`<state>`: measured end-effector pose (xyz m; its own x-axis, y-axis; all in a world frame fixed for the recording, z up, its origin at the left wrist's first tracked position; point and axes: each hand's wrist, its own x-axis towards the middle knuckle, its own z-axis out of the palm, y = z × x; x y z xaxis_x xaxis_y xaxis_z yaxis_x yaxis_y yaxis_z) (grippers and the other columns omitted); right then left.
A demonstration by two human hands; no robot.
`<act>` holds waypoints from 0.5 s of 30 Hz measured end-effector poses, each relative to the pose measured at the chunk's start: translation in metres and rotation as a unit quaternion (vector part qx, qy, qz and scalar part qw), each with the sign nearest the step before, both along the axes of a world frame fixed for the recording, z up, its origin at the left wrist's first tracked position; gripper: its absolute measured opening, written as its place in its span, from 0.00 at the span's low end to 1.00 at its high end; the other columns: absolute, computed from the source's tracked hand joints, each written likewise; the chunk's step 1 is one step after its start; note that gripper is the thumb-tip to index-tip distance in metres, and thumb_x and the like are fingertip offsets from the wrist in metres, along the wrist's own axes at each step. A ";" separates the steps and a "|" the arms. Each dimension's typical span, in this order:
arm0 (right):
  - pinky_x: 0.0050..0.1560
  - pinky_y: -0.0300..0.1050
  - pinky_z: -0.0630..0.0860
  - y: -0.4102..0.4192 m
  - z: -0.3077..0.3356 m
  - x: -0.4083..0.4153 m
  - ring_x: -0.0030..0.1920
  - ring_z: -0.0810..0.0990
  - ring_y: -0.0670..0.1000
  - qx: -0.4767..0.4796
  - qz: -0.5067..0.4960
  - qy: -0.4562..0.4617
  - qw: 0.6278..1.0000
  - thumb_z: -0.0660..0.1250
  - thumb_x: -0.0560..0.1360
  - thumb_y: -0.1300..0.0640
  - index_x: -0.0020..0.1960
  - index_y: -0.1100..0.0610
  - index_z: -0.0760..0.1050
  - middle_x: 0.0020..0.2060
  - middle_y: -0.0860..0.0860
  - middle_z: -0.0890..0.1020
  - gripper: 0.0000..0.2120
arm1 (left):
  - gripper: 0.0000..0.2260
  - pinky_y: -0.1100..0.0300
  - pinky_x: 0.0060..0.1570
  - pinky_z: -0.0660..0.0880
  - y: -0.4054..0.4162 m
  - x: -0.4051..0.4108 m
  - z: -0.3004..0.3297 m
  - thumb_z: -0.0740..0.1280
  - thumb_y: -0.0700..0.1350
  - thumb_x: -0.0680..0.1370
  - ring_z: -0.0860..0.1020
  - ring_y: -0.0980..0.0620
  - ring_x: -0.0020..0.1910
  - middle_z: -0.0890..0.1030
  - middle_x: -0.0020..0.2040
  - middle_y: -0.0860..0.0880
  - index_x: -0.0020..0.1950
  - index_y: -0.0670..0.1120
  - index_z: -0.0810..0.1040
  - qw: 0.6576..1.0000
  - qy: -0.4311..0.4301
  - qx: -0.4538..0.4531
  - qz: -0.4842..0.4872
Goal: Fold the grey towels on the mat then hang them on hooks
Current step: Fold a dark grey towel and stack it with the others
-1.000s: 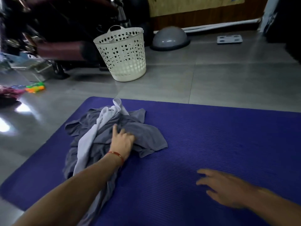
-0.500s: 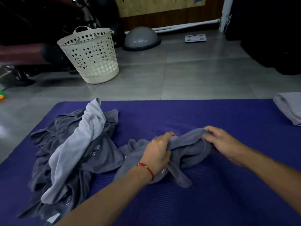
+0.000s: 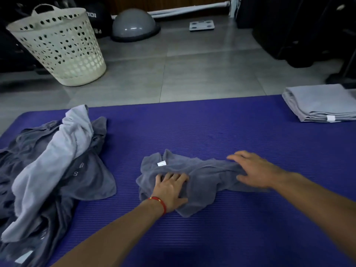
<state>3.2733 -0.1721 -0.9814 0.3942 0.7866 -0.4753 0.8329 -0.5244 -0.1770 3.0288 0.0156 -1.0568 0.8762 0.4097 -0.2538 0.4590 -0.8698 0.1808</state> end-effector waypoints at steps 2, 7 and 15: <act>0.75 0.56 0.63 0.005 -0.005 -0.022 0.78 0.58 0.50 -0.003 0.073 0.003 0.997 0.64 0.80 0.42 0.81 0.40 0.49 0.81 0.43 0.50 0.35 | 0.16 0.50 0.65 0.62 0.001 -0.006 0.001 0.65 0.52 0.76 0.76 0.53 0.62 0.80 0.59 0.58 0.64 0.59 0.73 0.999 -0.031 0.036 -0.011; 0.79 0.46 0.52 0.036 -0.010 -0.057 0.79 0.50 0.42 0.053 0.176 0.101 0.978 0.69 0.73 0.39 0.81 0.38 0.52 0.81 0.39 0.50 0.42 | 0.08 0.63 0.47 0.75 -0.024 -0.015 0.023 0.64 0.47 0.80 0.80 0.56 0.44 0.84 0.47 0.52 0.56 0.49 0.81 0.952 -0.269 -0.128 -0.070; 0.69 0.48 0.65 0.018 -0.016 -0.049 0.55 0.74 0.48 -0.091 0.227 -0.011 0.970 0.64 0.78 0.53 0.49 0.45 0.78 0.44 0.42 0.76 0.05 | 0.17 0.45 0.54 0.74 0.013 -0.056 0.004 0.67 0.54 0.79 0.70 0.43 0.65 0.72 0.69 0.46 0.66 0.52 0.76 0.965 -0.207 0.052 0.153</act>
